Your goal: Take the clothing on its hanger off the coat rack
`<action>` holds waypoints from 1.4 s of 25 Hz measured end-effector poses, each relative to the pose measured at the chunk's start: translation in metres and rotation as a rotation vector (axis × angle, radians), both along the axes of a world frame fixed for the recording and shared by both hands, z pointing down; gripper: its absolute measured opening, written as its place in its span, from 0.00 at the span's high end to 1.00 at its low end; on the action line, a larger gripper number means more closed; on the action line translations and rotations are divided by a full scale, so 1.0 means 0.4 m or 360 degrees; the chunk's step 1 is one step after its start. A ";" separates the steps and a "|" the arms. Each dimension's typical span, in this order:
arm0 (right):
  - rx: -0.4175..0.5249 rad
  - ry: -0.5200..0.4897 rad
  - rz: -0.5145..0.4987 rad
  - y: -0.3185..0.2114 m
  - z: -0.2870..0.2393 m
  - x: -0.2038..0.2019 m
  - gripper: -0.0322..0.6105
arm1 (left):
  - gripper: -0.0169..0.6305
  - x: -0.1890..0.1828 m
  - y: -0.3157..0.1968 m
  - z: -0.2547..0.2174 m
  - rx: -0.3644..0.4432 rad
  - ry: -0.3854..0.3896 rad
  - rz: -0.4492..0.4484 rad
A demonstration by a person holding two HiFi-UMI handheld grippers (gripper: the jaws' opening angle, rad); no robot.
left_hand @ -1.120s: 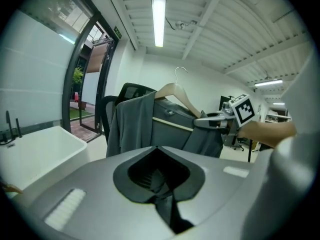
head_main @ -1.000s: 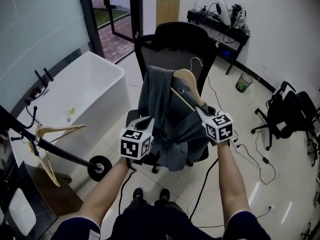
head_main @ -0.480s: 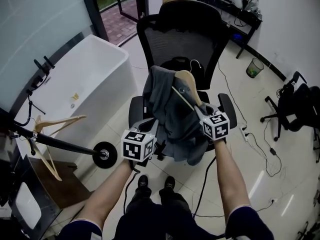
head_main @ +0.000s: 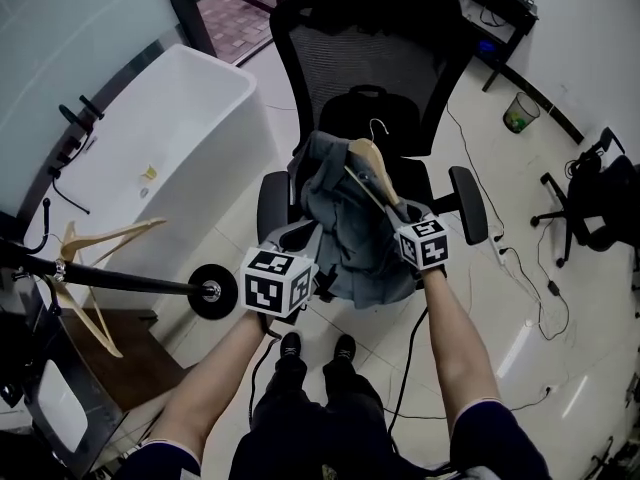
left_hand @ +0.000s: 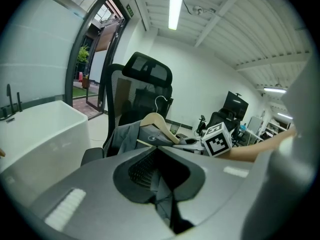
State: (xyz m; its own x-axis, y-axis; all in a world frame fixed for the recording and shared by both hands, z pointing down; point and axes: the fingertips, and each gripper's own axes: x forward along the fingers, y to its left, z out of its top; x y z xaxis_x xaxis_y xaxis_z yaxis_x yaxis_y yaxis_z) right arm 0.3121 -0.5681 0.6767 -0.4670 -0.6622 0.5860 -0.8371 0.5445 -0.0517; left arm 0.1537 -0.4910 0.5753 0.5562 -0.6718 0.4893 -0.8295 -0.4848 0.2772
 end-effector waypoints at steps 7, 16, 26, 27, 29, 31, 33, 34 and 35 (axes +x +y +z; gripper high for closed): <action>-0.0033 -0.0077 0.0050 -0.010 0.051 0.001 0.86 | 0.95 0.006 -0.022 0.048 -0.0053 0.0012 -0.0016; -0.0078 -0.0066 0.0027 0.001 0.089 -0.019 0.85 | 0.95 0.028 -0.016 0.062 -0.0077 0.0017 0.0006; -0.0118 -0.0006 0.0123 -0.002 0.098 0.017 0.64 | 0.95 0.041 -0.015 0.070 -0.0094 0.0025 0.0015; -0.0122 0.0002 0.0126 0.002 0.098 0.022 0.64 | 0.95 0.041 -0.015 0.070 -0.0094 0.0025 0.0019; -0.0122 0.0011 0.0136 0.013 0.094 0.029 0.64 | 0.95 0.040 -0.014 0.071 -0.0093 0.0024 0.0024; -0.0105 0.0007 0.0153 0.027 0.079 0.037 0.64 | 0.95 0.043 -0.014 0.069 -0.0087 0.0021 0.0033; -0.0069 -0.0010 0.0166 0.045 0.051 0.042 0.68 | 0.95 0.051 -0.015 0.063 -0.0075 0.0013 0.0048; -0.0041 -0.0022 0.0173 0.054 0.032 0.043 0.71 | 0.95 0.056 -0.017 0.059 -0.0066 0.0006 0.0057; -0.0008 -0.0034 0.0182 0.063 0.009 0.043 0.74 | 0.95 0.060 -0.019 0.055 -0.0056 -0.0001 0.0066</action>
